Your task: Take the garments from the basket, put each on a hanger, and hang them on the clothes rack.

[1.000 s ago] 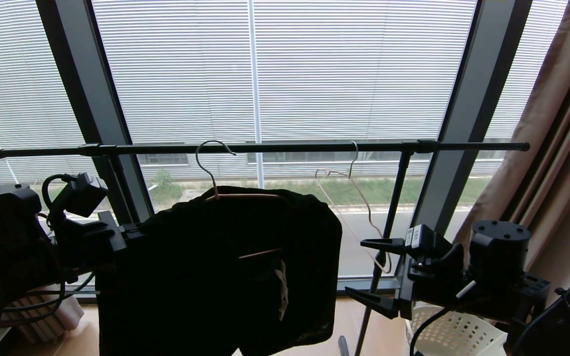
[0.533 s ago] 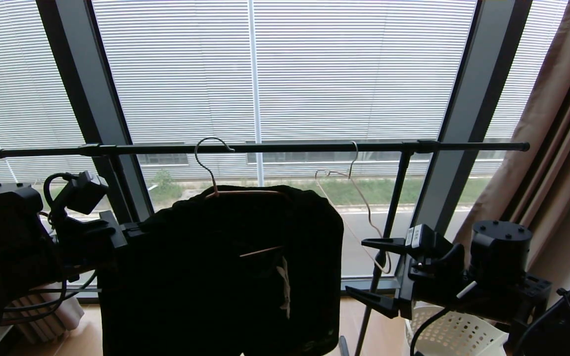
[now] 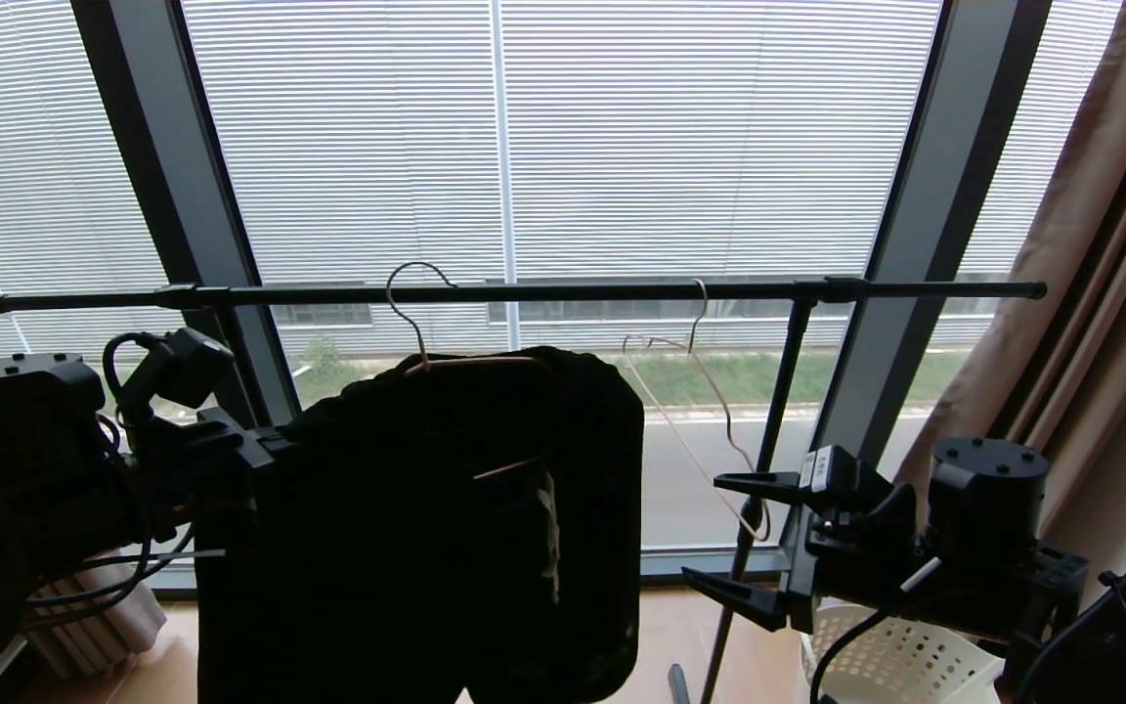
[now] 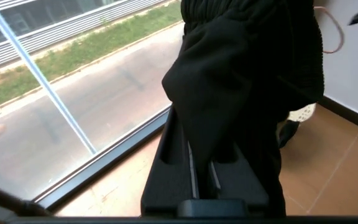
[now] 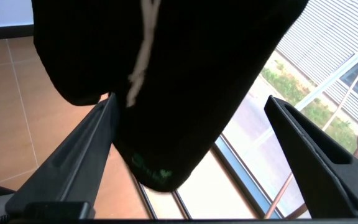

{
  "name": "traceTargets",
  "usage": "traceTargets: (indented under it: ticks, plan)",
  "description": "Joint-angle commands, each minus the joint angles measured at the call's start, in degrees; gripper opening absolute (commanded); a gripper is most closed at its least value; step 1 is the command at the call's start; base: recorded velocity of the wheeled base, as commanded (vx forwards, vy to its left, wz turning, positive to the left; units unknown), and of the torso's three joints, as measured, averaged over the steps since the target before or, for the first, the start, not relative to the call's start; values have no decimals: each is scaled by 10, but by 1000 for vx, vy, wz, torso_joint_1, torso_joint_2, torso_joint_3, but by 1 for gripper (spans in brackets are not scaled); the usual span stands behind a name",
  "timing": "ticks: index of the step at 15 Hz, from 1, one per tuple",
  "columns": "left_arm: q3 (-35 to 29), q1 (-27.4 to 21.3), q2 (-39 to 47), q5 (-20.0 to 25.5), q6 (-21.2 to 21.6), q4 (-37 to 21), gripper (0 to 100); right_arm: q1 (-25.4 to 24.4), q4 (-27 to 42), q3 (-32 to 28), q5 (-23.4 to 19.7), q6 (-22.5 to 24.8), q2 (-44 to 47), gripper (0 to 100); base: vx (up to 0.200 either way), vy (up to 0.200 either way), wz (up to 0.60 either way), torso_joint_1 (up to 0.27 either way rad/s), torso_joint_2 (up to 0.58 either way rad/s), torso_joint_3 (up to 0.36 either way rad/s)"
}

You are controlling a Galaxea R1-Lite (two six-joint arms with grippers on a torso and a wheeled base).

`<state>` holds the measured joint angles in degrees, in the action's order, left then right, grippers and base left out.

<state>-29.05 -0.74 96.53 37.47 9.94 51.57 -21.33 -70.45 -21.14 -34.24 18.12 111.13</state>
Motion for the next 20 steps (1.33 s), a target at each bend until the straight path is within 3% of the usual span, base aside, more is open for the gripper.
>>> traceTargets:
  ticks: [1,2,4,11,13,20]
  plan:
    - [-5,-15,16,-6,1,0,0,0,0,0,1,1,2,100,0,0,0,0,0,0]
    - [-6,-22,19,-19,-1,0,0,0,0,0,1,1,2,100,0,0,0,0,0,0]
    - [-30,-60,42,-94,-15,0,0,0,0,-1,1,1,2,100,0,0,0,0,0,0]
    - [-111,-115,118,-226,-52,0,0,0,0,-1,1,1,5,100,0,0,0,0,0,0]
    - [-138,-116,133,-244,-74,0,0,0,0,-3,1,1,9,100,0,0,0,0,0,0]
    - [-168,-109,178,-277,-77,1,0,-2,0,-3,1,2,15,100,0,0,0,0,0,0]
